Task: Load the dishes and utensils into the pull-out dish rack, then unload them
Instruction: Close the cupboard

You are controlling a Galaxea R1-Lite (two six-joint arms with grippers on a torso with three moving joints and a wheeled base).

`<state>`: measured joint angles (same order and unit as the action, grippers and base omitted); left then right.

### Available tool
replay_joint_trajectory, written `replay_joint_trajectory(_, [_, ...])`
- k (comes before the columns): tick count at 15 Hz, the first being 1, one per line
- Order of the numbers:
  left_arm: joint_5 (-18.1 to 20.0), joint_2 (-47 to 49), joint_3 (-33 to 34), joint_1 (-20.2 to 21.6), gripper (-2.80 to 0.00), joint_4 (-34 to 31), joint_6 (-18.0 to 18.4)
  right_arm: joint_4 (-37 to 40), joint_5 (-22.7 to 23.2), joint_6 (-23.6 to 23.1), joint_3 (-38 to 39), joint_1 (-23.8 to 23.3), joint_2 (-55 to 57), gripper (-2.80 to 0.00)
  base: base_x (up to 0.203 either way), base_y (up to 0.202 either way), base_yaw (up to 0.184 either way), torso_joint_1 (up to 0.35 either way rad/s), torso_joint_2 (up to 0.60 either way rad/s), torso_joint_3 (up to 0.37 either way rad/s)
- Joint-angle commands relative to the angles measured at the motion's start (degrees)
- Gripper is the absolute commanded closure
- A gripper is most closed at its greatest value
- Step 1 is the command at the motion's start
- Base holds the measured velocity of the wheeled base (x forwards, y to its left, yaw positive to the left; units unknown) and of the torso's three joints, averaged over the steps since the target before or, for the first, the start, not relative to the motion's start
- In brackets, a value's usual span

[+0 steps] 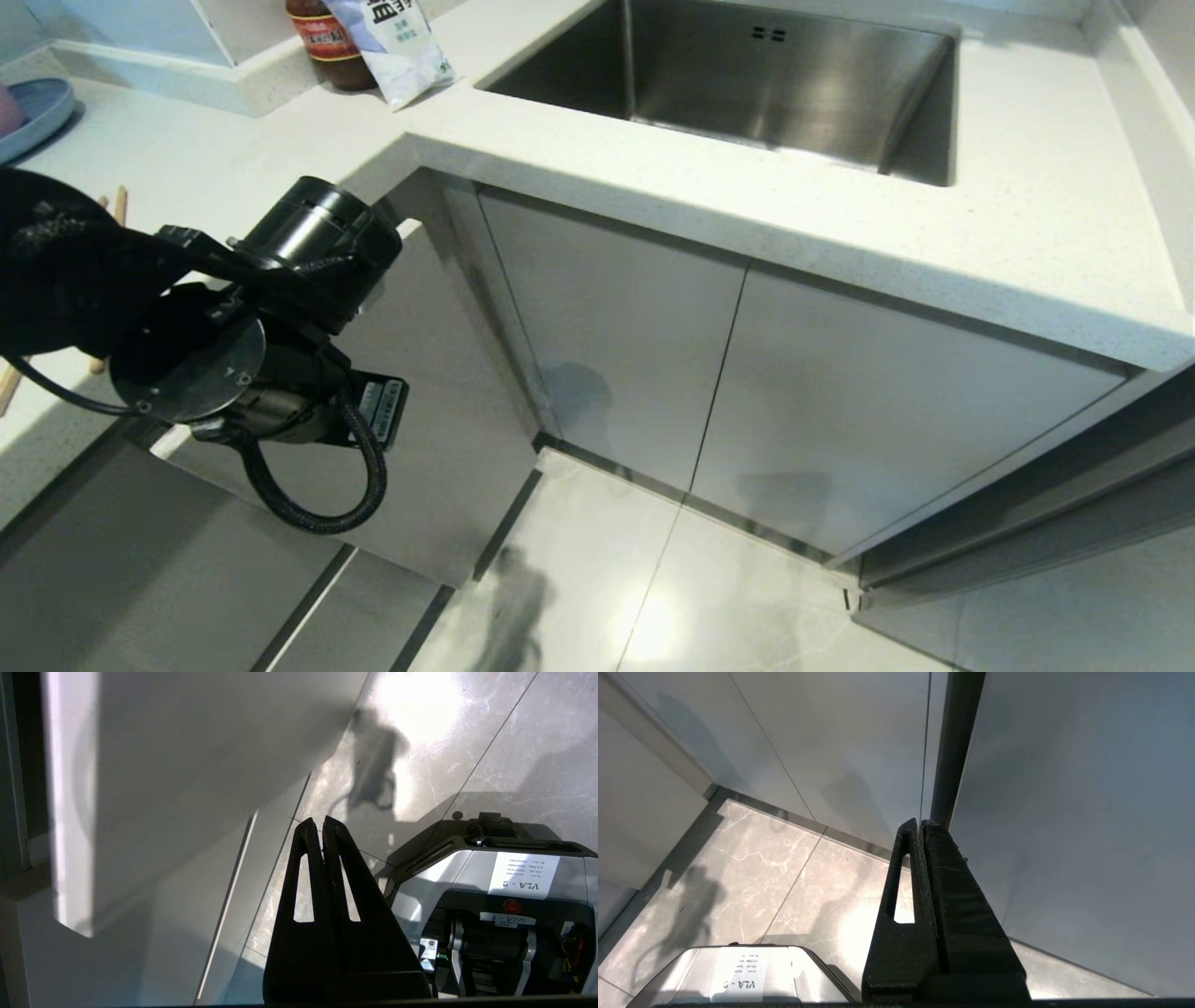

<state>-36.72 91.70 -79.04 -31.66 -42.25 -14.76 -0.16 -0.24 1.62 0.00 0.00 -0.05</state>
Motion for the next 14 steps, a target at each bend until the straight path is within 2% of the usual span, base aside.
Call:
replay_joint_trajectory(1, [-0.19,-0.03,0.12,-0.07,0.00,-0.20,-0.09,-0.02,-0.02,0.04,0.09,0.00,-0.13,0.00,0.000,0.000,0.000,0.000,0.00,0.000])
replay_joint_trajectory(9, [-0.13,-2.84,-0.43,-0.26,0.00,0.31,0.41,-0.02,-0.02,0.01,0.09,0.00,-0.13,0.00,0.000,0.000,0.000,0.000,0.00,0.000])
replay_joint_trajectory(14, [0.38,-6.76,-0.61,-0.20,0.00,9.81,2.07,-0.02,-0.02,-0.02,0.09,0.00,-0.13,0.00,0.000,0.000,0.000,0.000,0.00,0.000])
